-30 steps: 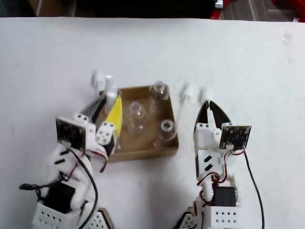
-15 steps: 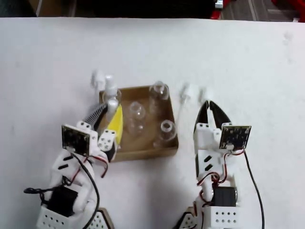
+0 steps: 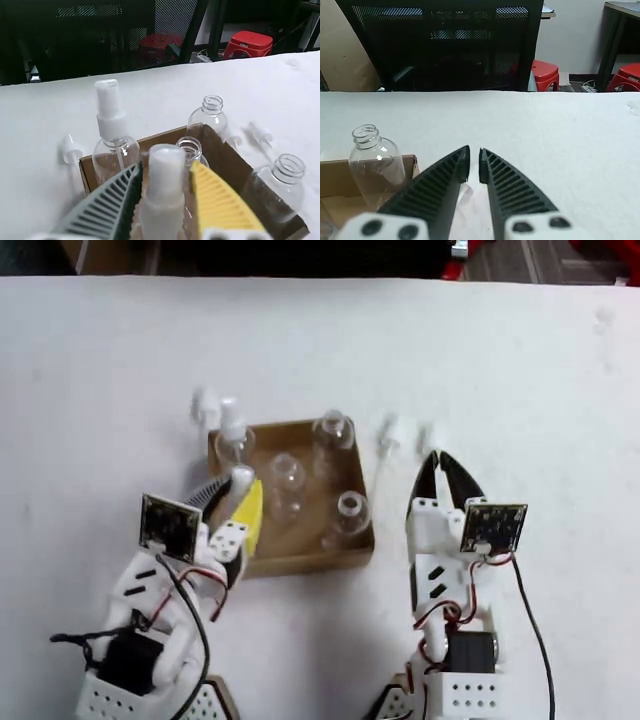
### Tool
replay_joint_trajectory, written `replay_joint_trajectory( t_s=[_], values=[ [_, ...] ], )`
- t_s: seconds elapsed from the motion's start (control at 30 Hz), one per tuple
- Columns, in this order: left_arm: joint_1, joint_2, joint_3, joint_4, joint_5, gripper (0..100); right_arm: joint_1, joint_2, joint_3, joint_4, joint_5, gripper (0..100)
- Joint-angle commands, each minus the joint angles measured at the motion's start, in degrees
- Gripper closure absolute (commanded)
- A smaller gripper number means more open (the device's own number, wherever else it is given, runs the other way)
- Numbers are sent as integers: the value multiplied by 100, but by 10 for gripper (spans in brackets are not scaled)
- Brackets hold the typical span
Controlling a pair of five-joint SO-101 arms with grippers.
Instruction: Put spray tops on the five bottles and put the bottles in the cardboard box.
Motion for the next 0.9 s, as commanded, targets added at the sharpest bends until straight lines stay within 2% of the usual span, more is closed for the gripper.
replay_joint_trajectory(
  t_s=[0.0, 0.3, 0.47, 0.67, 0.87],
  values=[
    [-207, -57, -158, -26, 334, 772, -31, -40, 53, 31, -9, 980],
    [-787, -57, -1266, 26, 448, 800, -31, -40, 53, 31, -9, 980],
    [-945, -31, -2145, 633, 448, 801, -31, -40, 53, 31, -9, 980],
    [-1130, 31, -2242, 712, 448, 801, -31, -40, 53, 31, -9, 980],
    [-2044, 1604, -2778, 281, 448, 801, -31, -40, 53, 40, -9, 980]
  ],
)
